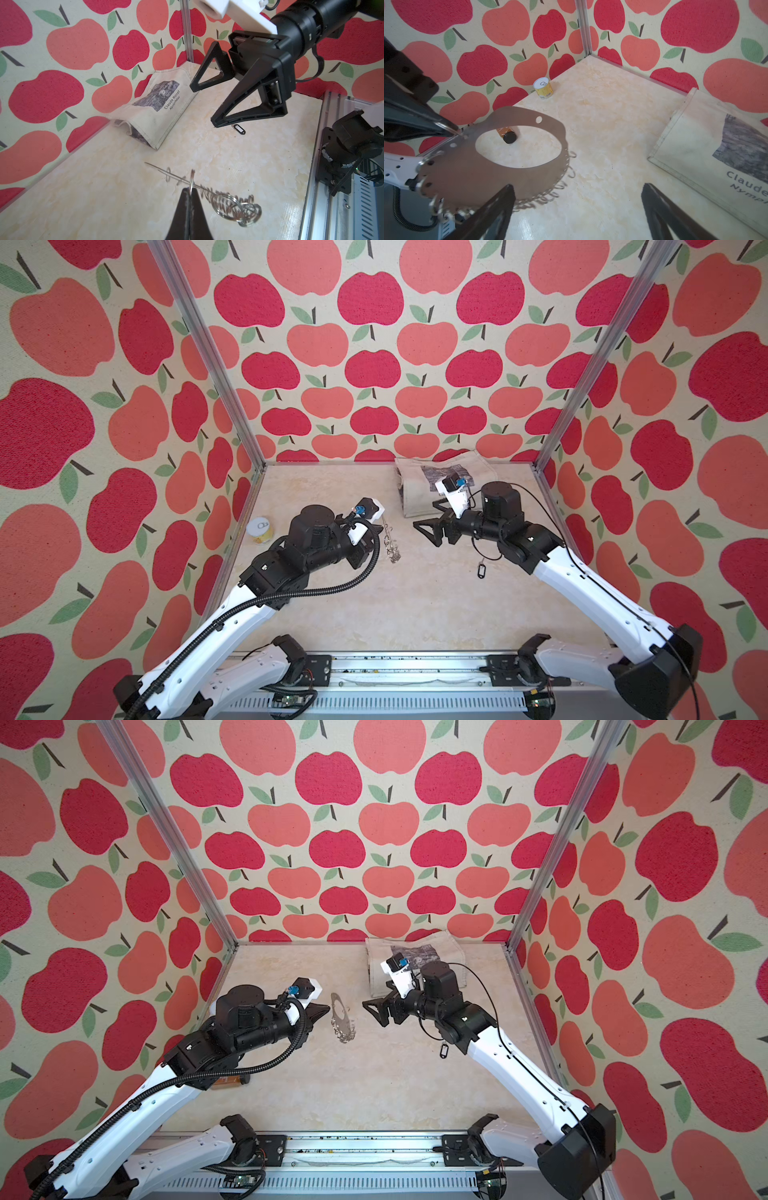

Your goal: Put the keys on the keyring

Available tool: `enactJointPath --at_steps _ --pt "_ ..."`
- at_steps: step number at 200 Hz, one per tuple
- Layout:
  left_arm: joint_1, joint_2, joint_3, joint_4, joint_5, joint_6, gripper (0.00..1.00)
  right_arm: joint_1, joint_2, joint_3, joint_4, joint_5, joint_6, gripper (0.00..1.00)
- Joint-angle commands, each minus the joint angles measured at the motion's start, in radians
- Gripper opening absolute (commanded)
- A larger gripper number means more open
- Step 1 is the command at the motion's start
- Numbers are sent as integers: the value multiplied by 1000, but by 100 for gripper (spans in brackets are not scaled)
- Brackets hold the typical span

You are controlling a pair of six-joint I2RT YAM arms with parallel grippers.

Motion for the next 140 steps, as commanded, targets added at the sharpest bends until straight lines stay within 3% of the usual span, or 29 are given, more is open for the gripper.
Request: enactJointPath --at_steps 1,58,140 --pt "15 9 34 112 135 59 0 -4 -39 -12 30 -65 -69 99" --pt "65 60 80 196 362 77 0 -4 -86 56 14 -246 -157 98" --pt "86 112 86 371 552 8 0 -4 -127 90 54 -370 -192 71"
